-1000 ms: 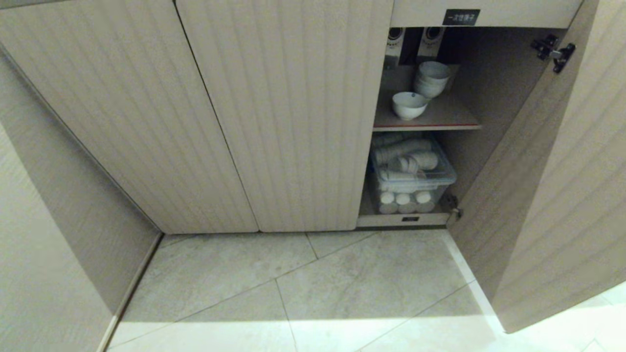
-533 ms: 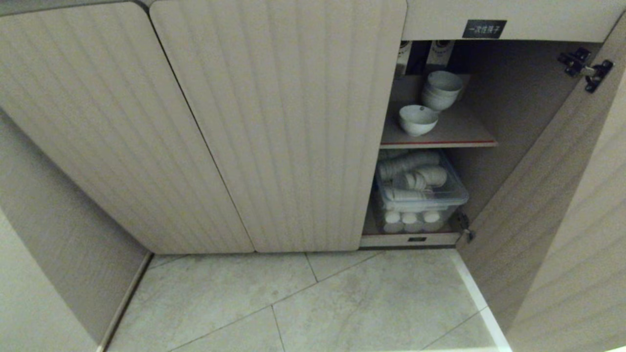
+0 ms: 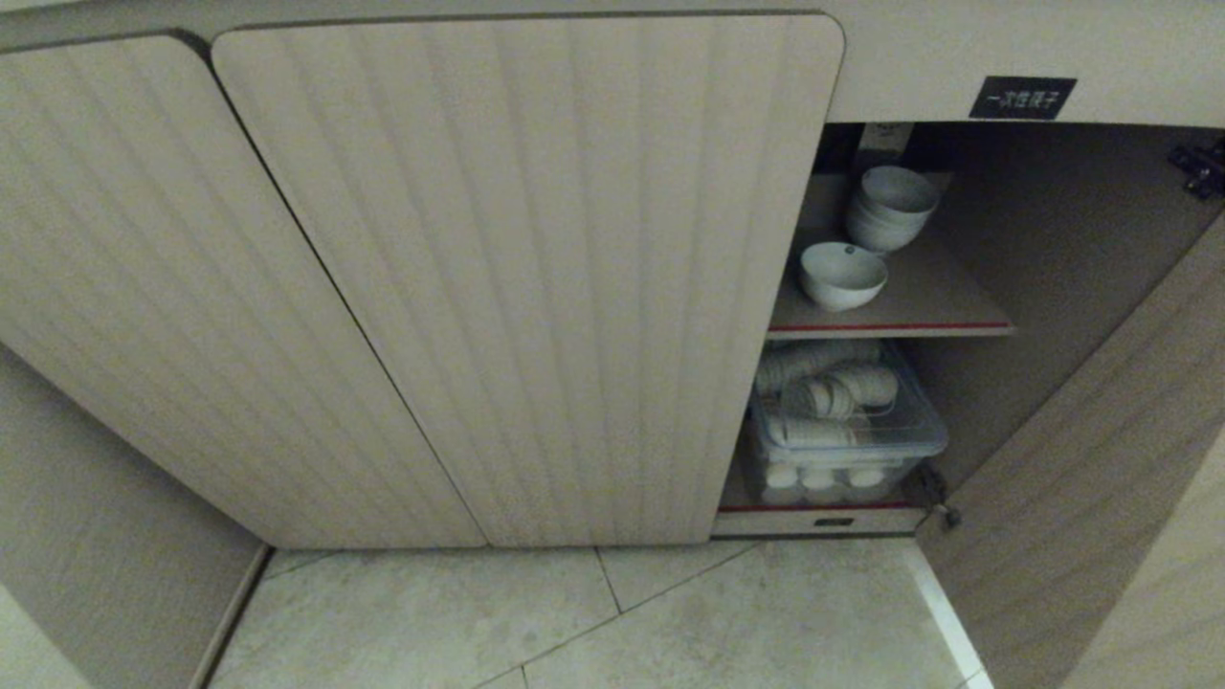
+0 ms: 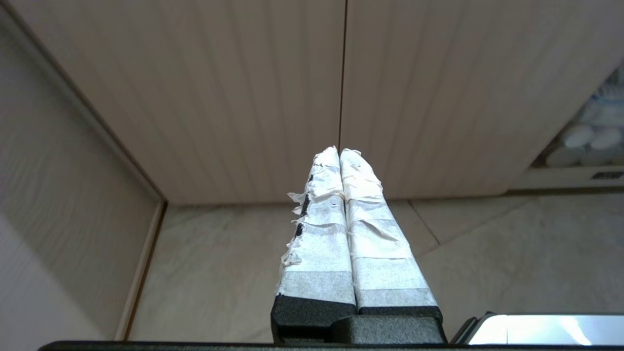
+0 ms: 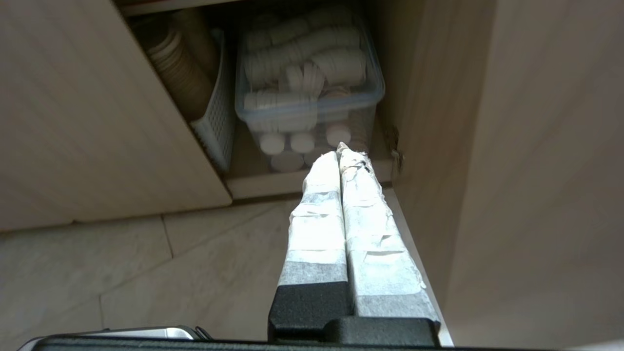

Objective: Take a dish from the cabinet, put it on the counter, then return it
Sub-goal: Take the bowl from the cabinet

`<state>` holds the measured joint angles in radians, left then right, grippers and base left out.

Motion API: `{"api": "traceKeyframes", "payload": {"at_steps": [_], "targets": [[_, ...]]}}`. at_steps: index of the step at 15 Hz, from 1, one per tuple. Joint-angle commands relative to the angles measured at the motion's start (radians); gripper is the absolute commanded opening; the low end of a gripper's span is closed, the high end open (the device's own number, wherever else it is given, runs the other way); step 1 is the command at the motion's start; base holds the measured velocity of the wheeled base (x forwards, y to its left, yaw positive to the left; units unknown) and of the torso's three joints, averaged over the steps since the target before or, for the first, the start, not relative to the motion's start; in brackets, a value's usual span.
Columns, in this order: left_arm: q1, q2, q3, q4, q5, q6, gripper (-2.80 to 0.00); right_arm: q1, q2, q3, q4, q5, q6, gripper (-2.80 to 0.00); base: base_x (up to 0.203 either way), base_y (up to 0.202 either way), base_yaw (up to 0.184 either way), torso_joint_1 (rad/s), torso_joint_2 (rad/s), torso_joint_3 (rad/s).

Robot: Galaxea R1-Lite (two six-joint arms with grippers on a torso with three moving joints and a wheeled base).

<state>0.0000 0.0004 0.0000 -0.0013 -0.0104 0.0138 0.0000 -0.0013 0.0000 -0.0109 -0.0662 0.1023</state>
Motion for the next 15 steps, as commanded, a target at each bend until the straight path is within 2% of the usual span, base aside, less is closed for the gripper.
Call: {"api": "traceKeyframes", "payload": {"at_steps": [1,12,15], "targets": [[0.000,0.000,0.000,0.000,-0.002,-0.002,-2.80,0.000,0.001,0.000,0.000,0.000,0.000,-2.80,0.202,0.000,0.001,0.002,0.00,0.000],[0.000,0.000,0.000,0.000,0.000,-0.002,-2.80,0.000,0.001,0.000,0.000,0.000,0.000,-2.80,0.194,0.000,0.001,0.003,0.00,0.001],[0.000,0.000,0.000,0.000,0.001,-0.008,-2.80,0.000,0.001,0.000,0.000,0.000,0.000,-2.80,0.030,0.000,-0.001,0.002,0.00,0.001]]}}
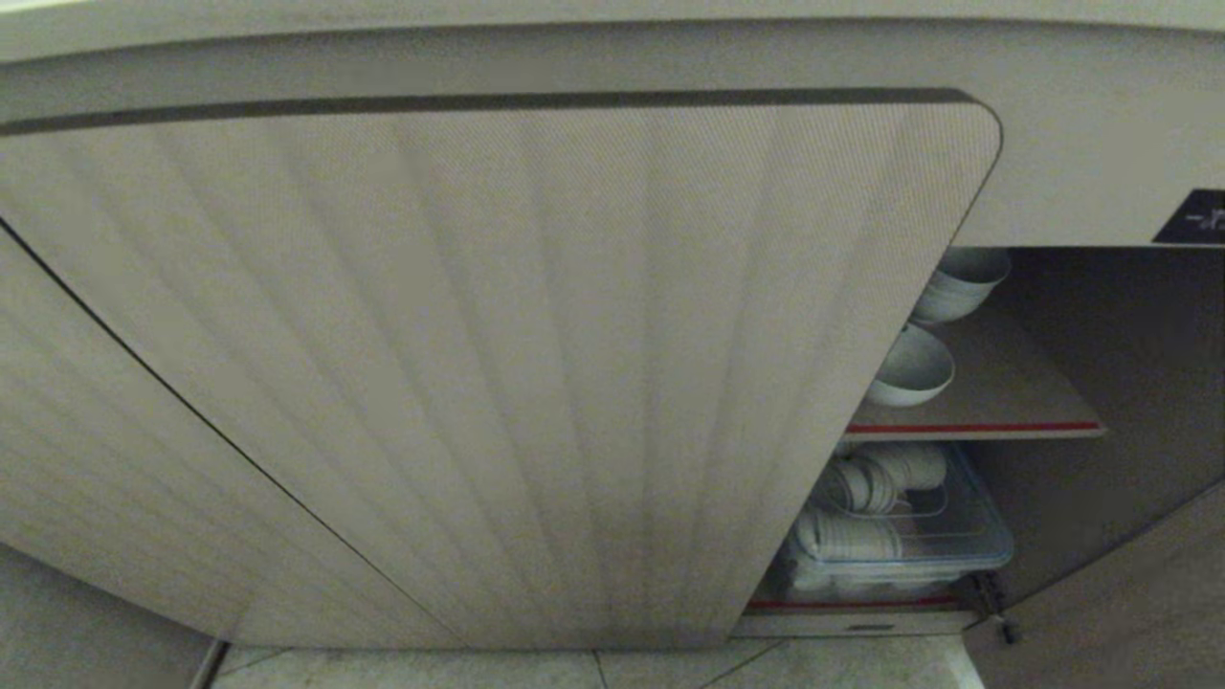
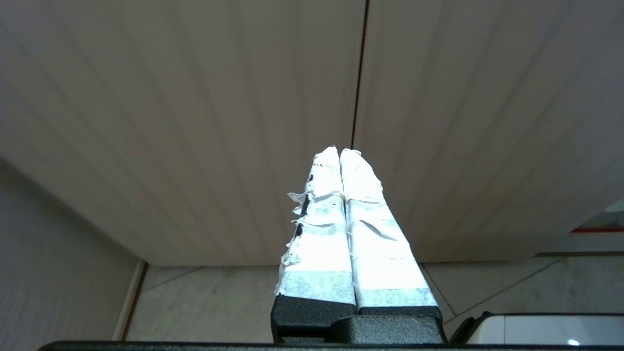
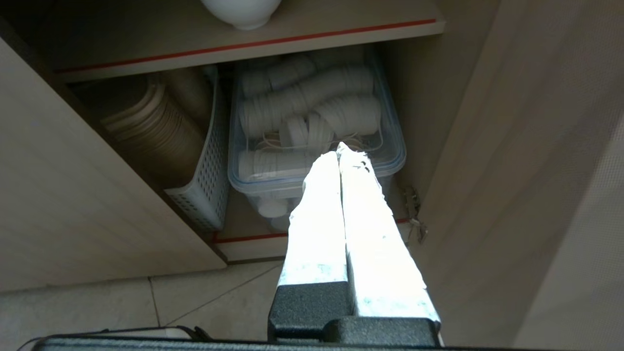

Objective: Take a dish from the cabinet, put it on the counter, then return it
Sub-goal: Take the bowl from the cabinet

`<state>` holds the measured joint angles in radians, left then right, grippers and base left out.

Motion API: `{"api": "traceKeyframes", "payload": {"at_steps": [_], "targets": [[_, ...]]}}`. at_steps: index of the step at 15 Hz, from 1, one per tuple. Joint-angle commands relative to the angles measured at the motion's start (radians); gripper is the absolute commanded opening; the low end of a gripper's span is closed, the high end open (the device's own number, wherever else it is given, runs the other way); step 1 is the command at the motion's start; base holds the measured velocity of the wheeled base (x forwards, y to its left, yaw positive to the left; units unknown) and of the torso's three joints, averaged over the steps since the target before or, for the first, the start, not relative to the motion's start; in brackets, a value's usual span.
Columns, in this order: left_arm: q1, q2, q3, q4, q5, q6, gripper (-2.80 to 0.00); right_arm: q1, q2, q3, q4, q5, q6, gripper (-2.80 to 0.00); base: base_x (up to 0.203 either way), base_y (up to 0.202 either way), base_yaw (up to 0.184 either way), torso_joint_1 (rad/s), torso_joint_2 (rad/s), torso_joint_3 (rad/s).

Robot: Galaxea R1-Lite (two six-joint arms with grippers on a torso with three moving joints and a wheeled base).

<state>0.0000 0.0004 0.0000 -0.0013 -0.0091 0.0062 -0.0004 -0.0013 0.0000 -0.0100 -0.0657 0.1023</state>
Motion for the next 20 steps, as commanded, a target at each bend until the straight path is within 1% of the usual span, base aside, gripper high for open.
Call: {"api": "traceKeyframes", "payload": {"at_steps": [1,20], "targets": [[0.000,0.000,0.000,0.000,0.000,0.000,-2.80,0.000,0.001,0.000,-0.001,0.000,0.000,-2.80,0.000,0.000,0.000,0.000,0.00,0.000],[0.000,0.000,0.000,0.000,0.000,-0.003,-2.80,0.000,0.001,0.000,-0.001,0.000,0.000,-2.80,0.000,0.000,0.000,0.000,0.00,0.000]]}}
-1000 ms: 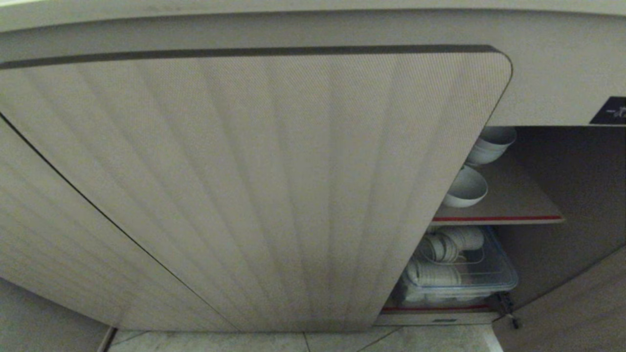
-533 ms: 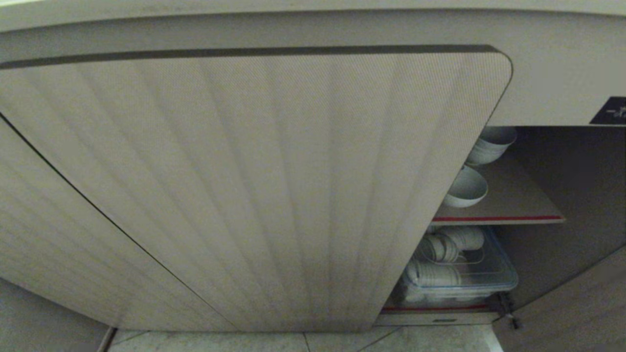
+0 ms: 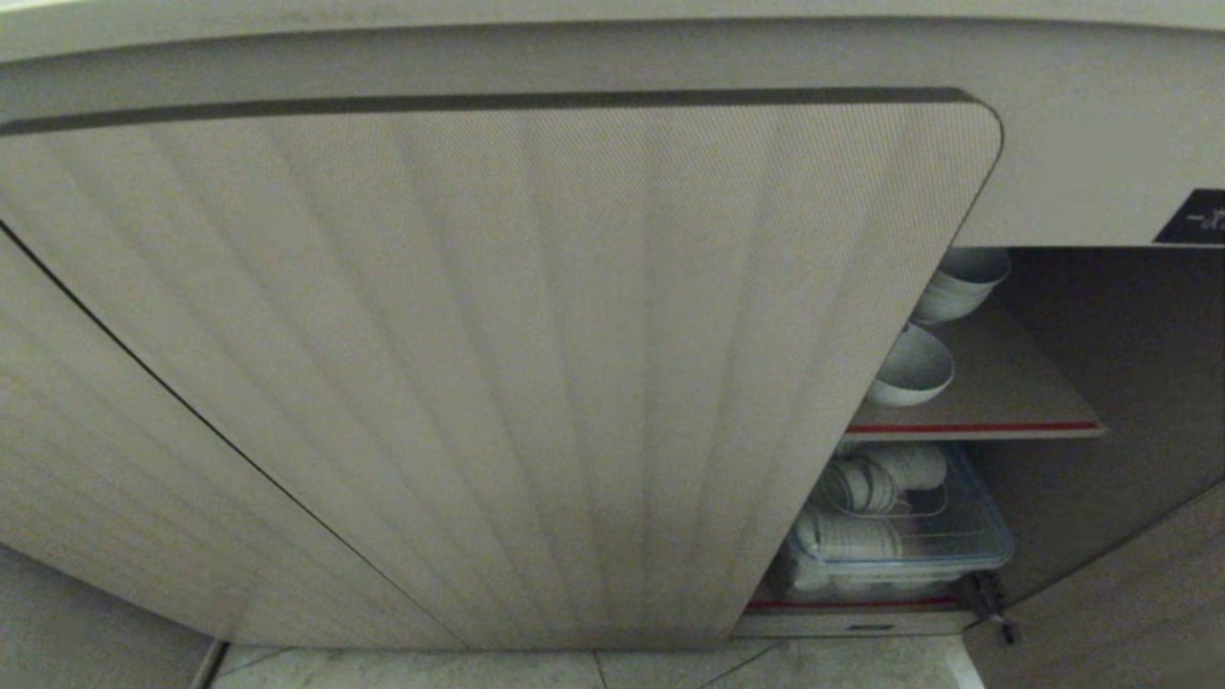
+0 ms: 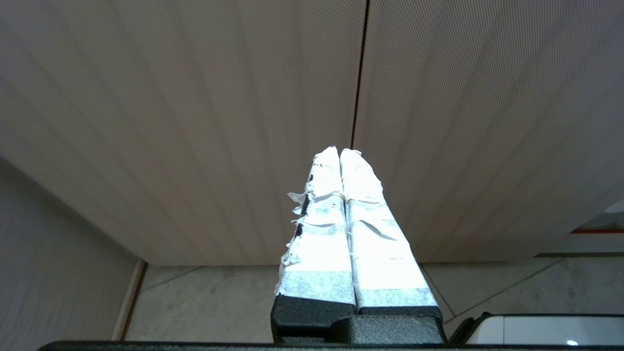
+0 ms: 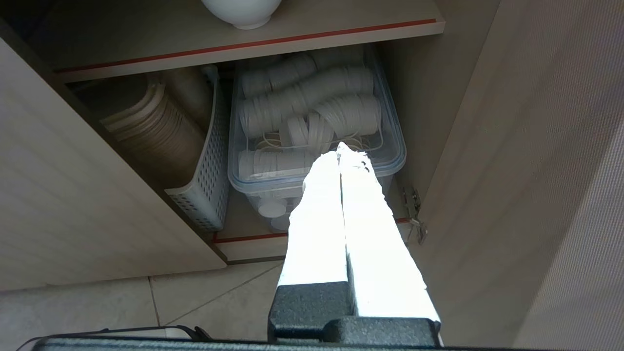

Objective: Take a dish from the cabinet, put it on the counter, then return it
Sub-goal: Take the bowl from the cabinet

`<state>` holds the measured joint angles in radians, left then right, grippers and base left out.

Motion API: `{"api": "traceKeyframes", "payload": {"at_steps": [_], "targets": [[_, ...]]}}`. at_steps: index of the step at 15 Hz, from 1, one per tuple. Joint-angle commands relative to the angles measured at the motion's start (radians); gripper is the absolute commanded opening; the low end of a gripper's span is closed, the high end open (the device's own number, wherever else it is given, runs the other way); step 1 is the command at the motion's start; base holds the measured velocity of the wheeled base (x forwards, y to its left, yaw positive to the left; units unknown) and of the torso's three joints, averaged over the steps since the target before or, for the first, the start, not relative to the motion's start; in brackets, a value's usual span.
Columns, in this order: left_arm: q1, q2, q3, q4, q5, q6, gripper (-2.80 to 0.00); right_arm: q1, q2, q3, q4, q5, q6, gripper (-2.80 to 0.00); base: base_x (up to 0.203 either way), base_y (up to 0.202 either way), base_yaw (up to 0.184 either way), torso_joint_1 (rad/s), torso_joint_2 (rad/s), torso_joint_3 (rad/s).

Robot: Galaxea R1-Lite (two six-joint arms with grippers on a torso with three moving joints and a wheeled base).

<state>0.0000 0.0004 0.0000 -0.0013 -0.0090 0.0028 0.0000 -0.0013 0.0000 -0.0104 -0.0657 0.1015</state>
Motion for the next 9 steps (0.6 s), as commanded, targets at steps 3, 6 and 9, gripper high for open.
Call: {"api": "traceKeyframes", "payload": {"at_steps": [3,6,9], "targets": [[0.000,0.000,0.000,0.000,0.000,0.000,-2.80,0.000,0.001,0.000,0.000,0.000,-0.008,-2.80,0.000,0.000,0.000,0.000,0.00,0.000],[0.000,0.000,0.000,0.000,0.001,0.000,-2.80,0.000,0.006,-0.003,0.010,0.004,-0.028,-2.80,0.000,0.000,0.000,0.000,0.00,0.000],[0.000,0.000,0.000,0.000,0.001,0.000,-2.80,-0.001,0.078,-0.002,-0.005,0.004,-0.031,-2.80,0.000,0.000,0.000,0.000,0.00,0.000]]}}
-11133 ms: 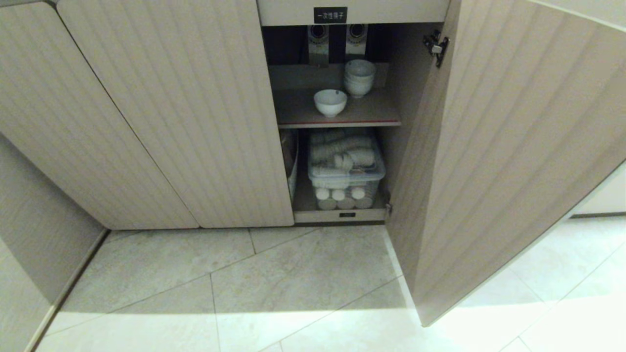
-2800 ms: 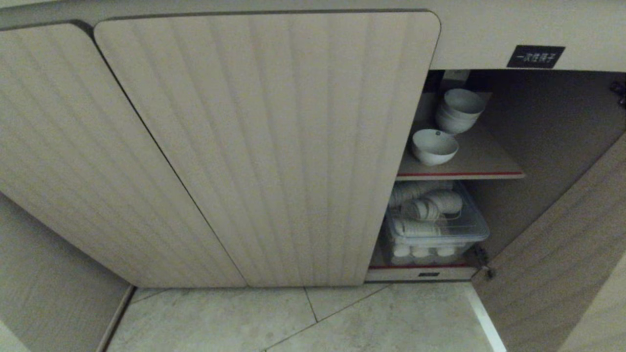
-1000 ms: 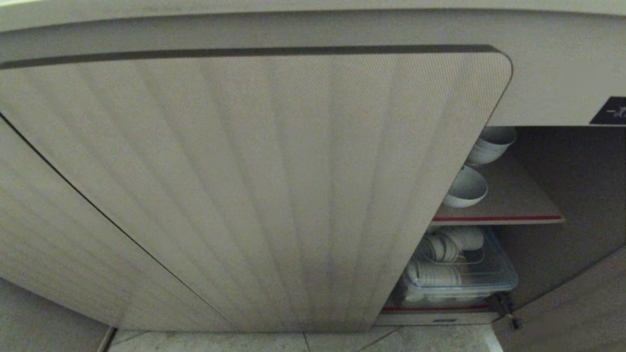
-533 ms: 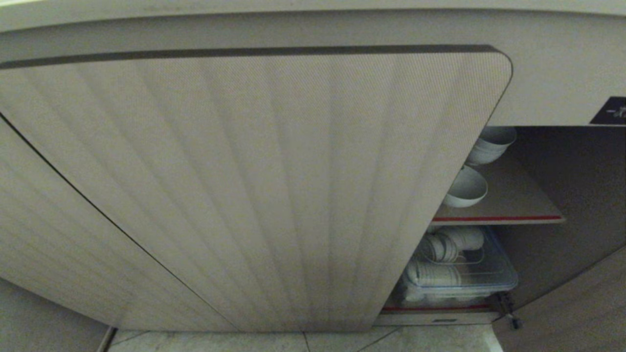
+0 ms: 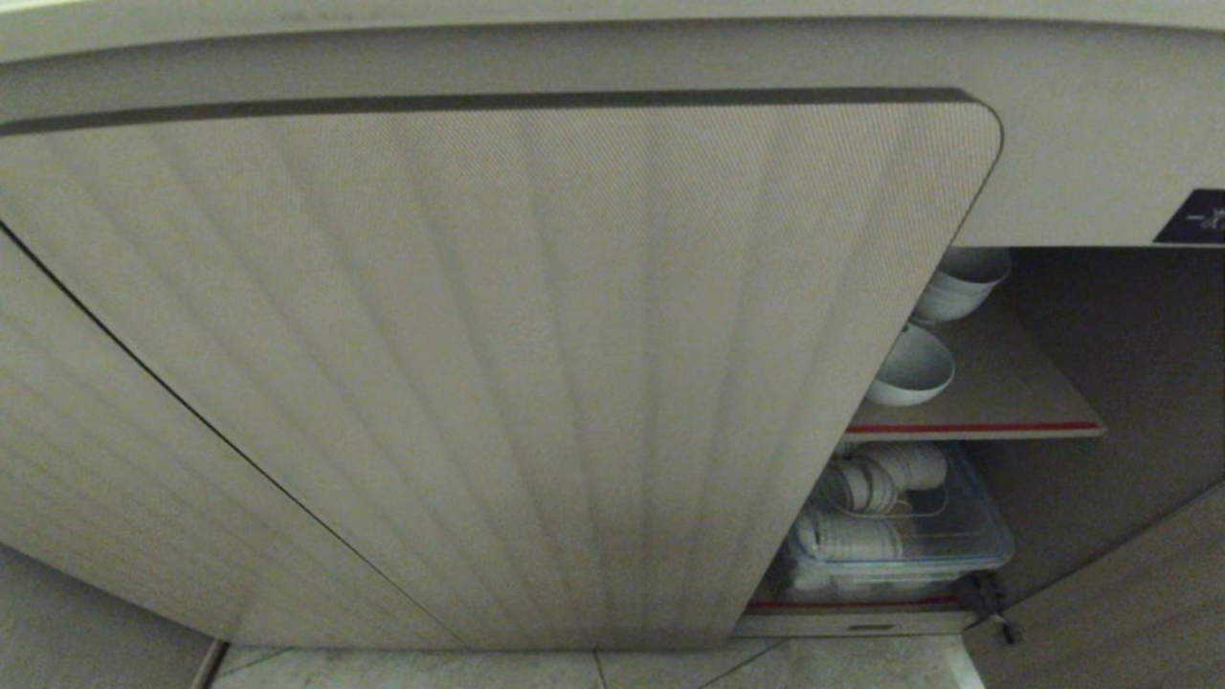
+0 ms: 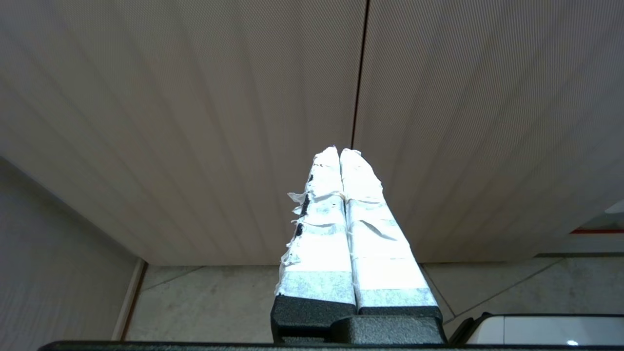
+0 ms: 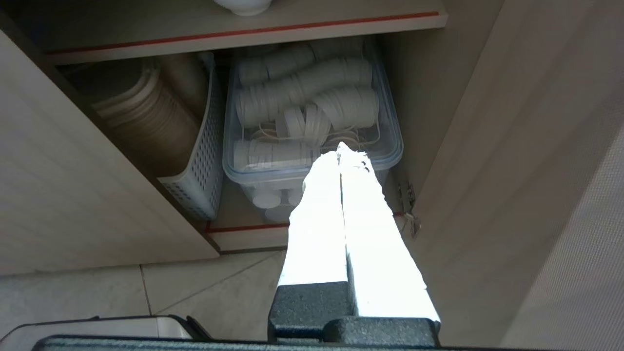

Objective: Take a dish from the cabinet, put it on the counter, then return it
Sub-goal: Take the bowl from the cabinet

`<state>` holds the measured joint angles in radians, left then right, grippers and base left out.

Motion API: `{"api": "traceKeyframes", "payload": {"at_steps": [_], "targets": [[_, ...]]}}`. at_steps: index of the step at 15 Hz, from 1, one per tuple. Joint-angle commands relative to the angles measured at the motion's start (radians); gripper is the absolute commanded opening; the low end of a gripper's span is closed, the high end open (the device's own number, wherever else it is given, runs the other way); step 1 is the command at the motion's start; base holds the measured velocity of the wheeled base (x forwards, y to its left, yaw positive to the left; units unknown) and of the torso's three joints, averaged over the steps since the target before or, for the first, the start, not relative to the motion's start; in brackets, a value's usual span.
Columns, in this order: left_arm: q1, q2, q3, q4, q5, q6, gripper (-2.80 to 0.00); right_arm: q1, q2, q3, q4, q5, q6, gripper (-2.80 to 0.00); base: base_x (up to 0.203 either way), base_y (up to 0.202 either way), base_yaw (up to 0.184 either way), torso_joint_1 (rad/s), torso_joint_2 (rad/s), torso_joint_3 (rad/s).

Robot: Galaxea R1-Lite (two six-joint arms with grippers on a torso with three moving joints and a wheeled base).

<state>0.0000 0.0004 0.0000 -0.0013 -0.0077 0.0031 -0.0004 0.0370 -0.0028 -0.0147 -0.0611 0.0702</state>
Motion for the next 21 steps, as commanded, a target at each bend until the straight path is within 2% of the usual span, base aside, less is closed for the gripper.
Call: {"api": "traceKeyframes", "payload": {"at_steps": [1,4,6,8,11,13,19,21], "targets": [[0.000,0.000,0.000,0.000,0.000,0.000,-2.80,-0.002,0.076,-0.005,-0.020,-0.001,0.004,-2.80,0.000,0.000,0.000,0.000,0.00,0.000],[0.000,0.000,0.000,0.000,0.000,0.000,-2.80,-0.025,0.198,-0.026,-0.073,-0.002,0.012,-2.80,0.000,0.000,0.000,0.000,0.00,0.000],[0.000,0.000,0.000,0.000,0.000,0.000,-2.80,-0.074,0.270,-0.049,-0.099,0.013,0.014,-2.80,0.000,0.000,0.000,0.000,0.00,0.000],[0.000,0.000,0.000,0.000,0.000,0.000,-2.80,-0.128,0.314,-0.079,-0.108,0.097,0.014,-2.80,0.000,0.000,0.000,0.000,0.00,0.000],[0.000,0.000,0.000,0.000,0.000,0.000,-2.80,-0.163,0.377,-0.103,-0.110,0.153,0.012,-2.80,0.000,0.000,0.000,0.000,0.00,0.000],[0.000,0.000,0.000,0.000,0.000,0.000,-2.80,-0.175,0.455,-0.105,-0.148,0.157,0.006,-2.80,0.000,0.000,0.000,0.000,0.00,0.000],[0.000,0.000,0.000,0.000,0.000,0.000,-2.80,-0.189,0.670,-0.105,-0.385,0.158,0.012,-2.80,0.000,0.000,0.000,0.000,0.00,0.000],[0.000,0.000,0.000,0.000,0.000,0.000,-2.80,-0.172,0.686,-0.103,-0.402,0.159,0.013,-2.80,0.000,0.000,0.000,0.000,0.00,0.000]]}}
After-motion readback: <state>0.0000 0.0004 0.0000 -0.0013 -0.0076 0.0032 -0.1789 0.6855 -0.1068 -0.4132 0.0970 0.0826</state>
